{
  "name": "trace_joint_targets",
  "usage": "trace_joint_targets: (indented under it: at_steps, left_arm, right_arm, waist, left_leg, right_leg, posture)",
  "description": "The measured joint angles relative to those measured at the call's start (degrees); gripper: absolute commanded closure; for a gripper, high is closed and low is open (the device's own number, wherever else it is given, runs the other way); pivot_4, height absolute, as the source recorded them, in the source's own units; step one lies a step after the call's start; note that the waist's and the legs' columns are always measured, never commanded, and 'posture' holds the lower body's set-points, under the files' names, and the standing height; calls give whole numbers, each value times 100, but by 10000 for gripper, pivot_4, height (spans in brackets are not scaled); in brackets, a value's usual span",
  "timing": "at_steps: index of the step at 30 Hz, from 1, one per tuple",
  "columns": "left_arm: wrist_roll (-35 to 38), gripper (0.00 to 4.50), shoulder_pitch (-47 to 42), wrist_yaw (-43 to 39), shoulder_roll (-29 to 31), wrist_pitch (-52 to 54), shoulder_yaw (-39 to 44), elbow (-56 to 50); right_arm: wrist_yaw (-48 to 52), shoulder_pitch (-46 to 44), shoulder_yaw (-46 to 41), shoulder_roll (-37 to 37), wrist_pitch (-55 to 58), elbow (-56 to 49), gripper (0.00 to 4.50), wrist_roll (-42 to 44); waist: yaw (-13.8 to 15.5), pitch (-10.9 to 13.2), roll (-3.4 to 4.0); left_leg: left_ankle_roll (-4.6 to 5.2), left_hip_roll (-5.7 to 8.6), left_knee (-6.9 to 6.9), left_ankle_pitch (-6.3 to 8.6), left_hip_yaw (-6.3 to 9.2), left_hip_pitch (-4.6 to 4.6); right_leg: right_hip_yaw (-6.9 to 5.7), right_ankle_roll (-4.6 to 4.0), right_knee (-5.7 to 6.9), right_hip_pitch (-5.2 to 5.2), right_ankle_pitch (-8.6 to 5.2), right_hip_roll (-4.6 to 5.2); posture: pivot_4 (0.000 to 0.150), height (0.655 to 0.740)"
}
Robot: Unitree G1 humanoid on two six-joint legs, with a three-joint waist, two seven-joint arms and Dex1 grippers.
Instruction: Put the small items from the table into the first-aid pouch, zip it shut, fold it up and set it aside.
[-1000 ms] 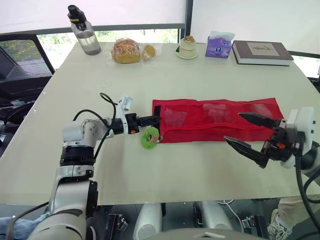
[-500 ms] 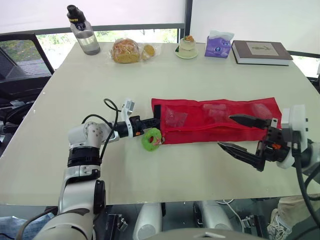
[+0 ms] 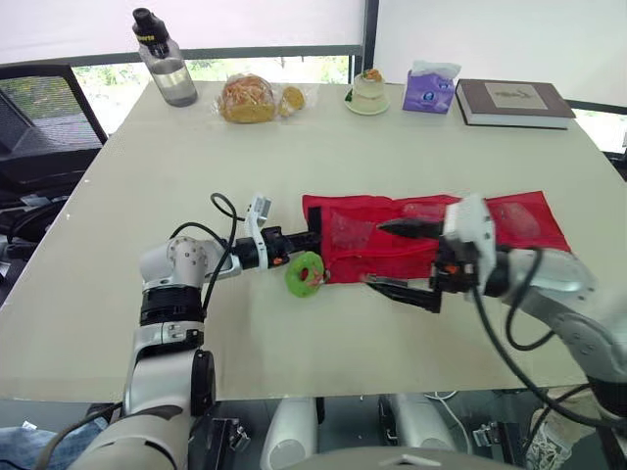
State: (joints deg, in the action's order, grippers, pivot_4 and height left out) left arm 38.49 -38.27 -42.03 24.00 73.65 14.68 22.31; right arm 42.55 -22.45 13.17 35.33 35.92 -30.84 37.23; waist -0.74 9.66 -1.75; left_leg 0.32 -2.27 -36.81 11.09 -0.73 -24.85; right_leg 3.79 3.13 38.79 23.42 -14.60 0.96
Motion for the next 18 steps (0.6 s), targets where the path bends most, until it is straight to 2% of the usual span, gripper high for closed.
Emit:
trace_joint_targets:
  at_steps: [8,18]
  left_arm:
    - [90,44540,-10,264,-202,211,125,-111]
    - [167,44540,44,626,-404,353,335,-311]
  right_arm:
    - [720,-891,1548,-986,-504,1604,0,-1301]
    - [844,-1367,2326,-1479,-736,2876,0,-2705]
  waist:
    - [-3,0,2]
    - [-4,0,2]
  left_leg:
    - [0,-1,-2,0,10,0]
    - [-1,1,-4,0,12,0]
  right_leg:
    - [-7,0,7,0,0,-3]
    - [-9,0,9,0,1,-1]
  posture:
    - [1500,7400]
    - [1500,7400]
